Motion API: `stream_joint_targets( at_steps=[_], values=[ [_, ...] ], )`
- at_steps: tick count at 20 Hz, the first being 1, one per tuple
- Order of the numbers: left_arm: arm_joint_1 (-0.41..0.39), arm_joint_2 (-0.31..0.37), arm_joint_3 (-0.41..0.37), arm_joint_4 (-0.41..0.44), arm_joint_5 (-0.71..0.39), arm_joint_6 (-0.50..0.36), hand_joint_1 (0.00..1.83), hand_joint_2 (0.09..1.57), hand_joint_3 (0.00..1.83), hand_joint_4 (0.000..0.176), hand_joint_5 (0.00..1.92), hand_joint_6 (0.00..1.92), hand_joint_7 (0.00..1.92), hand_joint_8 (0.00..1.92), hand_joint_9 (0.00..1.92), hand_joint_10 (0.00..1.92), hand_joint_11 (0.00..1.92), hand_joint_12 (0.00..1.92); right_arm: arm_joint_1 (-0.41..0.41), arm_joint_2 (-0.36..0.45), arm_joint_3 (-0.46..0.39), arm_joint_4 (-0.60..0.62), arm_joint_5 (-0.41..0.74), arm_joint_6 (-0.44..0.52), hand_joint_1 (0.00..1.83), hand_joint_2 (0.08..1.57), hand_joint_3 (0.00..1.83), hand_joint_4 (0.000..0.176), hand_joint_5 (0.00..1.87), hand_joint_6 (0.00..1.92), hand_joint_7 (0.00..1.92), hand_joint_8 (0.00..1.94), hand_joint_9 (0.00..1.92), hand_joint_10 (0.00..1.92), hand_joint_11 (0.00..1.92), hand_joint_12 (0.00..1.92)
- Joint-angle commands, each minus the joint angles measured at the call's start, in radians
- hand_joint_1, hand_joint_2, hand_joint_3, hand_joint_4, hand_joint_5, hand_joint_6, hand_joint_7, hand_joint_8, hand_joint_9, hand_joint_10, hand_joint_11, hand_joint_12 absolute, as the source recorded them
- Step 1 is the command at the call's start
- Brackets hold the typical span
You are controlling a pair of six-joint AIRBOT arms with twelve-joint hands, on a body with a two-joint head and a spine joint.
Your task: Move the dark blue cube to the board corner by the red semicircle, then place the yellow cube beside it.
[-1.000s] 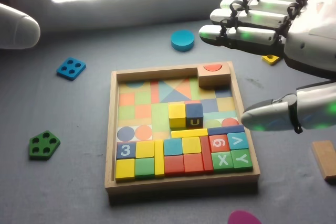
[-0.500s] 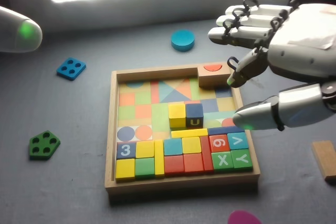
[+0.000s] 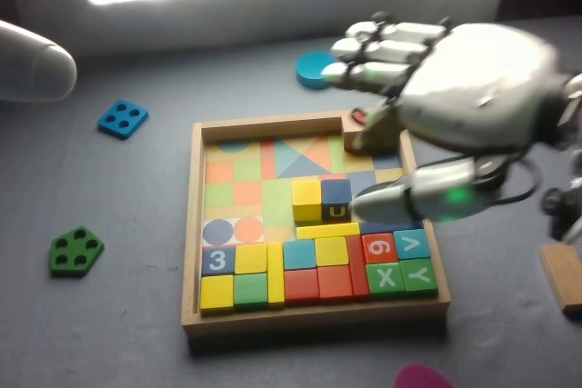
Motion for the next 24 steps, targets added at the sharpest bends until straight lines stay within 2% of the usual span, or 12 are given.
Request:
stream_joint_targets(
  at_steps=[1,2,3,4,7,11,13,14,17,19,21,24],
  values=[
    [-0.003,0.002,-0.006,0.018,-0.096,0.0,0.0,1.05,0.0,0.062,0.0,0.0,0.04,0.0,0.03,0.01,0.0,0.32,0.002,-0.015,0.006,0.055,0.15,-0.073,0.0,1.12,0.0,0.0,0.85,0.06,0.12,0.01,0.0,0.0,0.0,0.0],
    [0.009,0.002,-0.005,0.017,-0.096,0.0,0.0,1.04,0.0,0.062,0.0,0.0,0.05,0.0,0.03,0.01,0.0,0.35,-0.004,-0.05,0.019,0.131,0.151,-0.17,0.0,1.12,0.01,0.0,0.85,0.06,0.13,0.01,0.0,0.0,0.0,0.0],
    [0.013,0.003,-0.002,0.017,-0.097,0.0,0.0,1.04,0.0,0.058,0.0,0.0,0.06,0.0,0.03,0.0,0.0,0.38,-0.007,-0.065,0.023,0.166,0.15,-0.206,0.0,1.12,0.0,0.0,0.86,0.06,0.14,0.01,0.0,0.0,0.0,0.0],
    [0.012,0.003,0.002,0.016,-0.097,0.0,0.0,1.05,0.0,0.051,0.0,0.0,0.05,0.0,0.02,0.0,0.0,0.34,-0.009,-0.078,0.027,0.195,0.147,-0.229,0.0,1.12,0.0,0.0,0.86,0.05,0.13,0.01,0.0,0.0,0.0,0.0],
    [-0.008,0.002,0.013,0.016,-0.097,0.0,0.0,1.06,0.0,0.054,0.0,0.0,0.06,0.0,0.03,0.01,0.0,0.35,-0.011,-0.124,0.055,0.261,0.099,-0.258,0.0,1.12,0.0,0.0,0.87,0.05,0.13,0.01,0.0,0.0,0.0,0.0],
    [-0.016,0.001,0.015,0.016,-0.097,-0.001,0.0,1.06,0.0,0.044,0.0,0.0,0.07,0.0,0.04,0.01,0.0,0.33,-0.009,-0.165,0.09,0.293,0.047,-0.262,0.0,1.12,0.0,0.008,0.84,0.04,0.14,0.01,0.0,0.0,0.0,0.0],
    [-0.019,0.001,0.014,0.015,-0.097,-0.001,0.0,1.06,0.0,0.056,0.01,0.0,0.06,0.0,0.03,0.0,0.0,0.26,-0.009,-0.176,0.098,0.31,0.029,-0.262,0.0,1.11,0.0,0.01,0.84,0.04,0.13,0.0,0.0,0.0,0.0,0.0],
    [-0.021,0.001,0.014,0.015,-0.097,-0.001,0.0,1.06,0.0,0.06,0.0,0.0,0.05,0.0,0.01,0.0,0.0,0.22,-0.009,-0.18,0.101,0.317,0.013,-0.262,0.0,1.11,0.0,0.002,0.84,0.04,0.13,0.0,0.0,0.0,0.0,0.0],
    [-0.022,0.001,0.015,0.015,-0.097,-0.001,0.0,1.07,0.0,0.052,0.01,0.0,0.02,0.0,0.02,0.0,0.0,0.26,-0.016,-0.197,0.113,0.318,0.006,-0.262,0.0,1.11,0.0,0.0,0.86,0.04,0.09,0.0,0.0,0.0,0.0,0.0],
    [-0.024,0.001,0.015,0.015,-0.097,-0.001,0.0,1.07,0.0,0.047,0.01,0.0,0.04,0.0,0.04,0.01,0.0,0.37,-0.018,-0.205,0.118,0.32,0.006,-0.262,0.0,1.12,0.0,0.0,0.86,0.04,0.1,0.0,0.0,0.0,0.0,0.0],
    [-0.025,0.001,0.014,0.015,-0.097,-0.001,0.0,1.08,0.01,0.048,0.02,0.0,0.05,0.0,0.07,0.01,0.0,0.46,-0.018,-0.205,0.119,0.322,0.006,-0.262,0.0,1.13,0.01,0.0,0.84,0.03,0.11,0.01,0.0,0.0,0.0,0.0],
    [-0.025,0.001,0.01,0.015,-0.097,-0.001,0.0,1.09,0.01,0.048,0.02,0.0,0.08,0.01,0.08,0.01,0.0,0.47,-0.024,-0.205,0.127,0.324,-0.003,-0.262,0.0,1.13,0.01,0.0,0.85,0.03,0.13,0.01,0.0,0.0,0.0,0.0]
  ],
)
